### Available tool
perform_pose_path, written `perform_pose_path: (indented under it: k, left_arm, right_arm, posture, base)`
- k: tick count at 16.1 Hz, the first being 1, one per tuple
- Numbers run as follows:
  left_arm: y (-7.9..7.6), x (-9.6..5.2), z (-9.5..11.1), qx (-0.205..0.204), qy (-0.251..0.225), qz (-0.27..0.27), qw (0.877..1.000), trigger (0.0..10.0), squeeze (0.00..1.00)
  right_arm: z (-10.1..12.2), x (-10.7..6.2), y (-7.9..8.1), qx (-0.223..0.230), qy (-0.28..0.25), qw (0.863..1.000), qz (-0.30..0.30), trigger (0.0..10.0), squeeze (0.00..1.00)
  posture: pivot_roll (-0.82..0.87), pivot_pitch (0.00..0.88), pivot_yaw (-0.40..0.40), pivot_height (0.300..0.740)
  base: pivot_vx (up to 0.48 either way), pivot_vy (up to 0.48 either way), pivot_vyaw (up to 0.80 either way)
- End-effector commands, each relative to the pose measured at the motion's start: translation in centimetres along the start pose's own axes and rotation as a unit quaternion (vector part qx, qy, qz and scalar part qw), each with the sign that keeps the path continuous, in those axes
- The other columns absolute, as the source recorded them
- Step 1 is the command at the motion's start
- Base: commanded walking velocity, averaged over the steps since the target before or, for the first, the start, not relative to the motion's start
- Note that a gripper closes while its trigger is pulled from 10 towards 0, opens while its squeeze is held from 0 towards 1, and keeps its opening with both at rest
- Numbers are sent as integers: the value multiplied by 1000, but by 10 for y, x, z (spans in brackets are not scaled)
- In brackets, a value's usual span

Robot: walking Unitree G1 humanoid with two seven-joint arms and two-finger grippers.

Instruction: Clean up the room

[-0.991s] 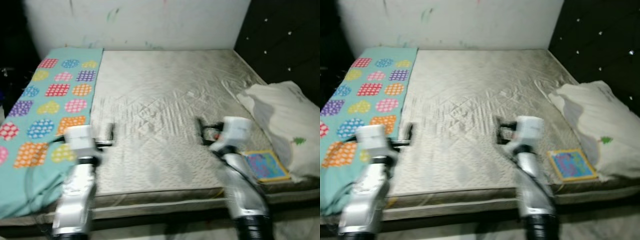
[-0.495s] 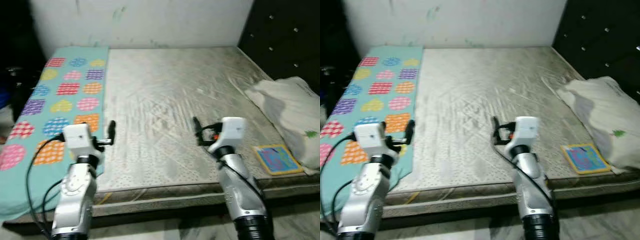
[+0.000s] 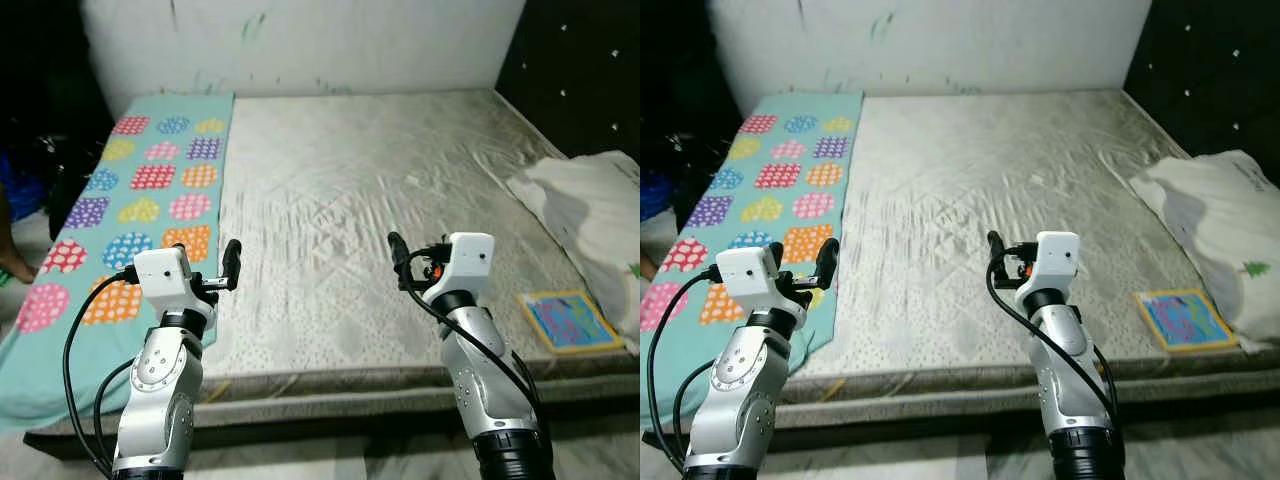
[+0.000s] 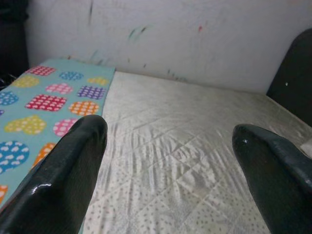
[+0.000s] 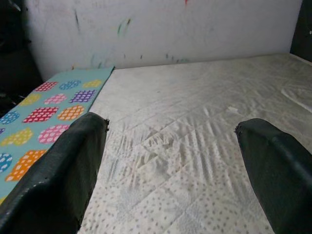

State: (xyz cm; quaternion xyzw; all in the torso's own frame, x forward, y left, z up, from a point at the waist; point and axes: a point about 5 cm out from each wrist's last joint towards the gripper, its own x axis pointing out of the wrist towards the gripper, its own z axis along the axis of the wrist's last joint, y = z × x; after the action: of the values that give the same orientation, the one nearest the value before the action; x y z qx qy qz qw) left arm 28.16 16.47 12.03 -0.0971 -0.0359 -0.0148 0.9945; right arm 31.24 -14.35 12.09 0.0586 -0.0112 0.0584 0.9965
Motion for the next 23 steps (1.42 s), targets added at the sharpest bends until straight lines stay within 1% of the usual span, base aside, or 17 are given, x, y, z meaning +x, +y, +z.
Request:
perform_pose_path:
  k: [1, 5, 7, 10, 18, 22, 23]
  left_arm:
    - [1, 0, 1, 2, 3, -4, 1000, 10000, 0]
    - [1, 0, 0, 1, 6, -6, 1000, 10000, 0]
    - [0, 0, 0, 2, 8, -6, 1000, 10000, 0]
    - [1, 1, -1, 2, 11, -7, 1000, 10000, 0]
    - [-1, 2, -1, 0, 12, -14, 1000, 10000, 0]
    - [1, 2, -1, 3, 14, -7, 1000, 10000, 0]
    - [2, 2, -2, 4, 17, 0, 1000, 10000, 0]
  right_arm:
    - [5, 2, -1, -1, -9, 1000, -3, 10000, 0]
    - [5, 1, -1, -1, -10, 1000, -6, 10000, 0]
    - [5, 1, -1, -1, -10, 1000, -7, 10000, 0]
    - [5, 2, -3, -2, -11, 1000, -10, 10000, 0]
    - [6, 2, -3, -1, -13, 1000, -12, 10000, 0]
    - [5, 2, -4, -1, -13, 1000, -14, 10000, 0]
    - [5, 2, -5, -1, -12, 1000, -15, 10000, 0]
  posture:
    - [-83, 24, 13, 740]
    - [-84, 24, 17, 740]
    - [-85, 24, 17, 740]
    - [-87, 25, 20, 740]
    - [-87, 24, 23, 740]
    - [-86, 24, 24, 740]
    - [-86, 24, 24, 740]
  base:
    - [244, 0, 0]
    - [60, 0, 0]
    - [240, 0, 0]
    - [0, 0, 0]
    - [328, 0, 0]
    - [279, 0, 0]
    - [0, 0, 0]
